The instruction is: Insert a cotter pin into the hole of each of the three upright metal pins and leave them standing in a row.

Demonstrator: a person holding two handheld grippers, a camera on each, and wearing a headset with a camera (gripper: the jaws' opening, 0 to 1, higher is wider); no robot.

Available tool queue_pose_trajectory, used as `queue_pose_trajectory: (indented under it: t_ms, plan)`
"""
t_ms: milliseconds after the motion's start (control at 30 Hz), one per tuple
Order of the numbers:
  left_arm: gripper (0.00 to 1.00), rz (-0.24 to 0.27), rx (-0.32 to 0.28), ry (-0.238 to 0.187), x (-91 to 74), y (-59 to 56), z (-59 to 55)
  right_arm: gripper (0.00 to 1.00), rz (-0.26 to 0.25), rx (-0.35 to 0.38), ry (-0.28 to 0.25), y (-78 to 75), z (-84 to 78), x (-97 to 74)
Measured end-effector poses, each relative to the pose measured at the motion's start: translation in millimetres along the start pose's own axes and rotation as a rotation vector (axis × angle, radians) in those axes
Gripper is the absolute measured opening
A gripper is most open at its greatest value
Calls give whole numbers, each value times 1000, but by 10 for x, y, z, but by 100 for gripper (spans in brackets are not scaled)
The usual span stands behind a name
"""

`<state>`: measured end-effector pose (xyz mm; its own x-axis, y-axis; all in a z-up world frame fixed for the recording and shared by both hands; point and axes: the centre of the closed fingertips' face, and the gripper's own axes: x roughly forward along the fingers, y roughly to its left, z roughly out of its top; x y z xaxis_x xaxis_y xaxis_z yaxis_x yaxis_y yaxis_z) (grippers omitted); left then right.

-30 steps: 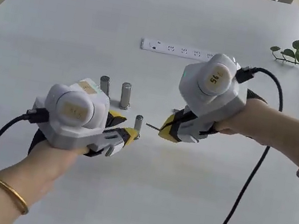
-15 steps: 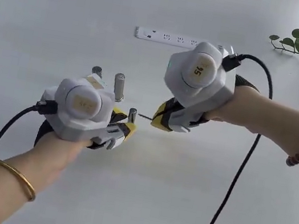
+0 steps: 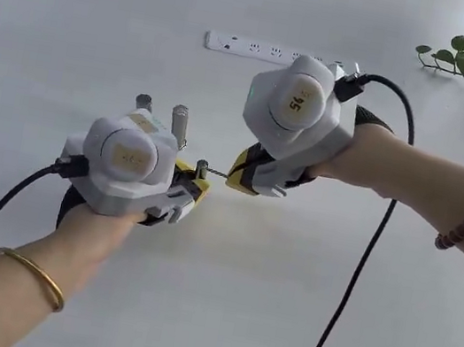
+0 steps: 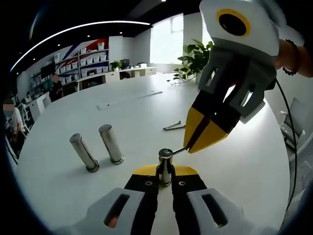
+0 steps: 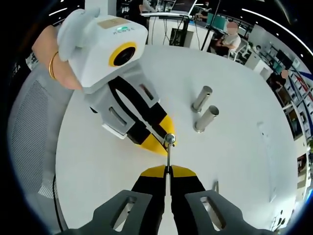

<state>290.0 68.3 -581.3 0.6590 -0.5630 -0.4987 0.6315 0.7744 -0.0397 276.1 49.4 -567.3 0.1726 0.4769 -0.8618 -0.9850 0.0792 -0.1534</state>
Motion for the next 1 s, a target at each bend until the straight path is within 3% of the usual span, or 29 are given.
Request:
queue_pose_trajectory:
  t_ms: [400, 533, 1000]
  plan:
    - [7, 51, -19, -14, 36, 56, -14, 0, -3, 9, 7, -6, 35, 9]
    - [7, 61, -18, -14, 43, 50, -10, 0, -3, 29, -8, -2, 111, -33]
    - [7, 89, -39, -28, 43, 42, 0, 0, -13, 33, -34, -35, 203, 56]
